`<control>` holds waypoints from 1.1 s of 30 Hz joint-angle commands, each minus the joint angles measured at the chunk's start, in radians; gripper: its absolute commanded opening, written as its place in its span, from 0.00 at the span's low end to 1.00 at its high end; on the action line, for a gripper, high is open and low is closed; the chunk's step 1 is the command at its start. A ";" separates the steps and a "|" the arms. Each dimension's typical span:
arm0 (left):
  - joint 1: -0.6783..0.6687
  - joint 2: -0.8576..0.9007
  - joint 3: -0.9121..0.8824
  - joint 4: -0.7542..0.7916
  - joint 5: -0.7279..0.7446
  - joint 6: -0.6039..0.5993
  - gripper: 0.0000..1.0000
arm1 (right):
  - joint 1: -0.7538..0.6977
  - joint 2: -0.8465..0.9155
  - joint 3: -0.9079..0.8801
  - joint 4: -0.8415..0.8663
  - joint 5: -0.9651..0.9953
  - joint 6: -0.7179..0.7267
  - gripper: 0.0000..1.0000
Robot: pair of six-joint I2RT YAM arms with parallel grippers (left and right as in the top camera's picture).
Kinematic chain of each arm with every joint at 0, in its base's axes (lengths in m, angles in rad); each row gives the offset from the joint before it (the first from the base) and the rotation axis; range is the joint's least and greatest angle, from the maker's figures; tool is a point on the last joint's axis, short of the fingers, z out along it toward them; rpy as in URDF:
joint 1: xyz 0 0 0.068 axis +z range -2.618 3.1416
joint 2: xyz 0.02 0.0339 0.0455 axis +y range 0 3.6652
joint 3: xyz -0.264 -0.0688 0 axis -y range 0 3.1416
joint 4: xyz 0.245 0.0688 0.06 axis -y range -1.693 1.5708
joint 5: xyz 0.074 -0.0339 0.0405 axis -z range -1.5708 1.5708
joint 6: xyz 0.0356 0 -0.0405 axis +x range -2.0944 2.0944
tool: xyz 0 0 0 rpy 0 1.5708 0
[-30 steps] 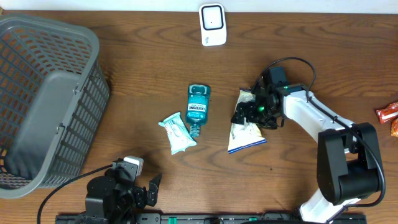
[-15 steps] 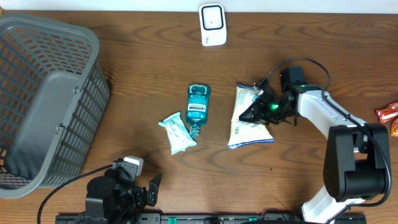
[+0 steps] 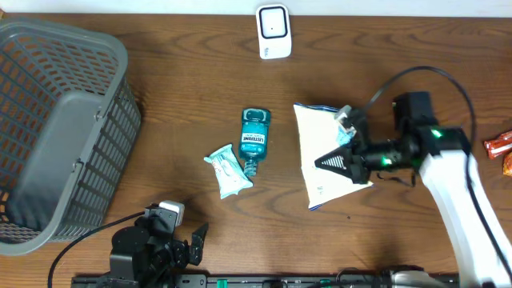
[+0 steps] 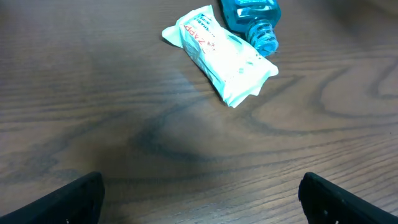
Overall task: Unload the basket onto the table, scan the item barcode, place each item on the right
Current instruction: 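Lift the snack bag and hold its barcode to the scanner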
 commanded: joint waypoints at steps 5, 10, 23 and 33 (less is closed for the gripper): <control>0.000 -0.004 0.002 -0.013 0.005 -0.002 0.99 | -0.005 -0.280 0.008 -0.002 -0.053 -0.060 0.01; -0.001 -0.004 0.002 -0.013 0.005 -0.002 0.99 | -0.003 -0.320 0.008 -0.003 -0.058 -0.058 0.01; 0.000 -0.004 0.002 -0.013 0.005 -0.002 0.99 | 0.183 -0.256 0.008 0.261 0.338 0.208 0.01; 0.000 -0.004 0.002 -0.013 0.005 -0.002 0.99 | 0.473 0.129 0.008 0.864 0.853 0.233 0.01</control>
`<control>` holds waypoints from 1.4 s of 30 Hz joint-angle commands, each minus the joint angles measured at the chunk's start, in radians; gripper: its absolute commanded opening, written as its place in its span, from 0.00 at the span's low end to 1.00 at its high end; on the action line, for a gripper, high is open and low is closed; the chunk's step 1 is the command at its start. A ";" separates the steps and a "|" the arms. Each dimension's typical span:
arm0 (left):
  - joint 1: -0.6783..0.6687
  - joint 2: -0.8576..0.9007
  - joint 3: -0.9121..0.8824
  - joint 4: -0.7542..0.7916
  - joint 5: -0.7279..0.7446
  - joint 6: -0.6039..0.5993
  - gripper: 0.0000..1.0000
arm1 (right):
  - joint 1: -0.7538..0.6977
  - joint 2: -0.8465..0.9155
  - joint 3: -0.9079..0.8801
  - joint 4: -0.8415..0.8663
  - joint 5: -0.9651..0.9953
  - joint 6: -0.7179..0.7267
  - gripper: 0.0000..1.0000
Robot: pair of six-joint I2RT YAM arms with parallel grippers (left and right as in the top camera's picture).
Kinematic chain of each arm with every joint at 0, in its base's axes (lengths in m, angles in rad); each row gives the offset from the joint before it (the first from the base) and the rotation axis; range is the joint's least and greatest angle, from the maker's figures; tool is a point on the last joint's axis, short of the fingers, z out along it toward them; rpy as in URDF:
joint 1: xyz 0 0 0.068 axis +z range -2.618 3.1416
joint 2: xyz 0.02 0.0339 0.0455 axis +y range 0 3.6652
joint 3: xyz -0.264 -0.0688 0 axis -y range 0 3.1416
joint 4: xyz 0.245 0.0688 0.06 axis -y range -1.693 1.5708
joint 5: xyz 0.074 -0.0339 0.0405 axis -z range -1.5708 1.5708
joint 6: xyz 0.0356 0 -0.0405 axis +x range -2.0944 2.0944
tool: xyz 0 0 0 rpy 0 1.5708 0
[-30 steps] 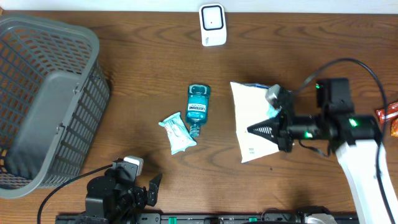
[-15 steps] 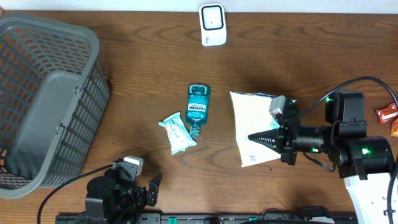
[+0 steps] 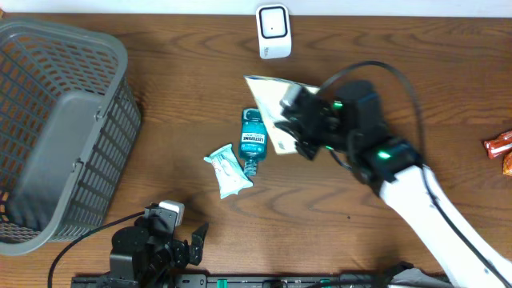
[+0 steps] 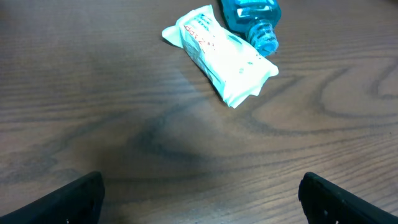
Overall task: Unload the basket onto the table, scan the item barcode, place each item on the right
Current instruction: 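Lift the snack bag and hold its barcode to the scanner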
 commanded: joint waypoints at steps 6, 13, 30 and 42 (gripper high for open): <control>0.000 -0.004 0.002 -0.012 0.005 -0.002 0.99 | 0.059 0.270 0.019 0.530 0.512 0.003 0.01; -0.001 -0.004 0.002 -0.012 0.005 -0.002 0.99 | 0.051 0.461 0.207 0.623 0.561 -0.267 0.01; -0.001 -0.004 0.002 -0.012 0.005 -0.002 0.99 | 0.011 1.048 0.889 0.673 0.717 -0.724 0.01; 0.000 -0.004 0.002 -0.012 0.005 -0.002 0.99 | -0.008 1.152 0.963 0.770 0.706 -0.797 0.01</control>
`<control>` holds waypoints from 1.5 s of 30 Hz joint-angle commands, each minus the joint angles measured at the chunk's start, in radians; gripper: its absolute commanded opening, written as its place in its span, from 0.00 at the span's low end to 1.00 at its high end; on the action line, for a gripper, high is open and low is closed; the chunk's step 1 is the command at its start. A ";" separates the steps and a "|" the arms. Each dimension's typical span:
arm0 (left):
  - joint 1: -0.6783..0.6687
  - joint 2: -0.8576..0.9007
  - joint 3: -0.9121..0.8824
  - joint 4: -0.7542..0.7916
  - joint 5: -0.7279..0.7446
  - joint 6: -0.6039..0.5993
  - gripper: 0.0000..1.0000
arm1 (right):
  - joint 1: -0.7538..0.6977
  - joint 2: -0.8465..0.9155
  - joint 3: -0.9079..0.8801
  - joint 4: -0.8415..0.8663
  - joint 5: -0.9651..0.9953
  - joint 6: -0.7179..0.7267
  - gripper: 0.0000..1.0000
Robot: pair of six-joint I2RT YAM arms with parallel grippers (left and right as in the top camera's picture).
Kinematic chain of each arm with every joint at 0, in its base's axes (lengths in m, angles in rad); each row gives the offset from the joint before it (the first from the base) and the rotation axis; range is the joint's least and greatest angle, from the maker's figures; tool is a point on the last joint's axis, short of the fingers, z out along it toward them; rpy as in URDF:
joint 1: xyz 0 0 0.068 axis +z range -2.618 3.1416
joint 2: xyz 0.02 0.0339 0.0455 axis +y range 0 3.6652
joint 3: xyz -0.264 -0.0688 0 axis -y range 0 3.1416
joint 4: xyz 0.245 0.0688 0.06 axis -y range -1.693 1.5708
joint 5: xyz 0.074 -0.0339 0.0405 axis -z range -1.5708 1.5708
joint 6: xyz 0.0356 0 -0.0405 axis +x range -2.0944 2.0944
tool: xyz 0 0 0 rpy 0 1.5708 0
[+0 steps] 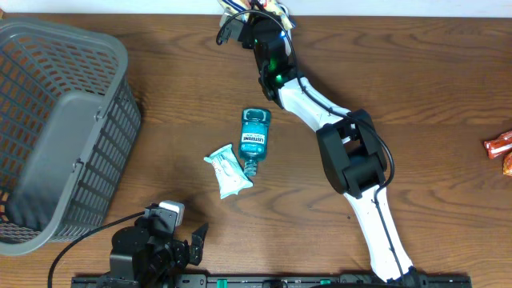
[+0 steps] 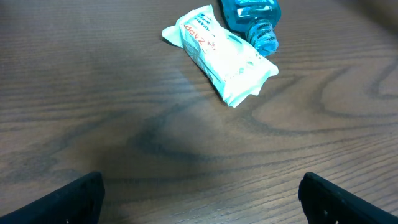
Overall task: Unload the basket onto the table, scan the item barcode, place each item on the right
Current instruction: 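Lift the snack bag and hold its barcode to the scanner, then carry the snack bag right and drop it off the table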
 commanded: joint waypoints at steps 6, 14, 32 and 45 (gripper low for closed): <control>0.000 -0.005 0.002 -0.012 0.005 -0.002 0.99 | -0.036 0.003 0.039 0.024 0.073 -0.111 0.01; 0.000 -0.005 0.002 -0.012 0.005 -0.002 0.99 | -0.131 -0.160 0.038 -0.384 0.257 0.073 0.01; -0.001 -0.005 0.002 -0.012 0.005 -0.002 0.99 | -0.868 -0.242 0.021 -1.150 0.401 0.919 0.01; -0.001 -0.005 0.002 -0.012 0.005 -0.002 0.99 | -0.973 -0.248 0.021 -1.201 0.397 1.110 0.51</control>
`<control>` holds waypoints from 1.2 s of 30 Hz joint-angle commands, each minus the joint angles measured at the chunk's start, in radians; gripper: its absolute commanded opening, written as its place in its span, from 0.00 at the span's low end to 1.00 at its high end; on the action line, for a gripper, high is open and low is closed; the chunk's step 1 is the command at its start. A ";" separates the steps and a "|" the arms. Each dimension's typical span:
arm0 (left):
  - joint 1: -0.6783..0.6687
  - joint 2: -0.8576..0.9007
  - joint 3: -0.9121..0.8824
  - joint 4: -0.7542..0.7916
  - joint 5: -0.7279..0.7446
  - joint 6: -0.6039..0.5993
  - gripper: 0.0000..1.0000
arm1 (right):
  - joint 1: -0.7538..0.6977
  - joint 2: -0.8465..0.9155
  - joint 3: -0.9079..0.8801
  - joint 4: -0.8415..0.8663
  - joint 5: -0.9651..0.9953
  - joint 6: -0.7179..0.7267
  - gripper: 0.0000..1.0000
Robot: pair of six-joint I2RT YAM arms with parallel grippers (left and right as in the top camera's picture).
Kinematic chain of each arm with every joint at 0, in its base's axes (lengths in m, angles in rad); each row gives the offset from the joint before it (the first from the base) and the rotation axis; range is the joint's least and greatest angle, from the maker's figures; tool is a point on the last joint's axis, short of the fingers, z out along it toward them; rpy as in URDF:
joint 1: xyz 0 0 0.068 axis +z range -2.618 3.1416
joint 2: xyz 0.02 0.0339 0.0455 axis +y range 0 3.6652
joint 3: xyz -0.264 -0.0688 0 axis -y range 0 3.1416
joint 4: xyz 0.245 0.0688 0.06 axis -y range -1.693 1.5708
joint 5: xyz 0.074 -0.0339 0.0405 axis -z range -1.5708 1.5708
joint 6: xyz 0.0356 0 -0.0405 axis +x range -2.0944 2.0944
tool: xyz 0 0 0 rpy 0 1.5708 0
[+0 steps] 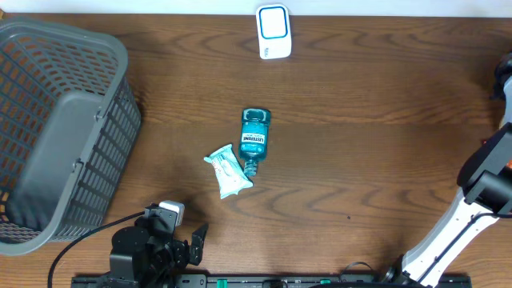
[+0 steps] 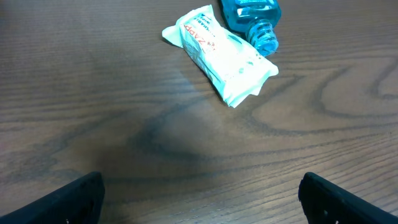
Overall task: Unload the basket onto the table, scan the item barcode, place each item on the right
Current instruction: 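Carry the snack bag right and drop it off the table, then move right gripper to the green mouthwash bottle and grasp it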
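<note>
The white scanner (image 1: 273,32) stands at the far edge of the table, uncovered. A blue mouthwash bottle (image 1: 254,140) lies mid-table with a white wipes packet (image 1: 230,170) against its cap end; both also show in the left wrist view, bottle (image 2: 250,15) and packet (image 2: 221,54). My left gripper (image 2: 199,199) rests open at the near edge, well short of the packet, nothing between its fingertips (image 2: 74,196). My right arm (image 1: 486,188) runs up the right edge of the overhead view; its gripper is out of frame. No white bag is in view.
A large grey mesh basket (image 1: 60,128) fills the left side. The left arm's base (image 1: 152,244) sits at the near edge. The right arm covers the table's right border.
My right arm was stretched across to the scanner at the far edge; now it stands at the right edge with its gripper out of frame. The left gripper, bottle and packet have not moved.
My right gripper was at a flat white bag lying right of centre. It then held the bag up near the bottle, below the scanner. Then the arm reached over the scanner. Now it is off at the right edge and the bag is out of view.
</note>
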 commanded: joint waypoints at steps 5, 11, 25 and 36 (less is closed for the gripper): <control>-0.001 -0.004 0.002 -0.013 0.005 -0.002 0.99 | 0.095 -0.055 0.003 -0.004 0.016 0.037 0.99; 0.000 -0.004 0.002 -0.013 0.005 -0.002 0.99 | 0.196 -0.188 0.003 0.003 -0.153 0.038 0.99; 0.000 -0.004 0.002 -0.013 0.005 -0.002 0.99 | 0.715 -0.231 0.003 -0.283 -1.156 0.497 0.99; 0.000 -0.004 0.002 -0.013 0.005 -0.002 0.99 | 1.098 -0.049 0.003 -0.475 -0.846 0.579 0.99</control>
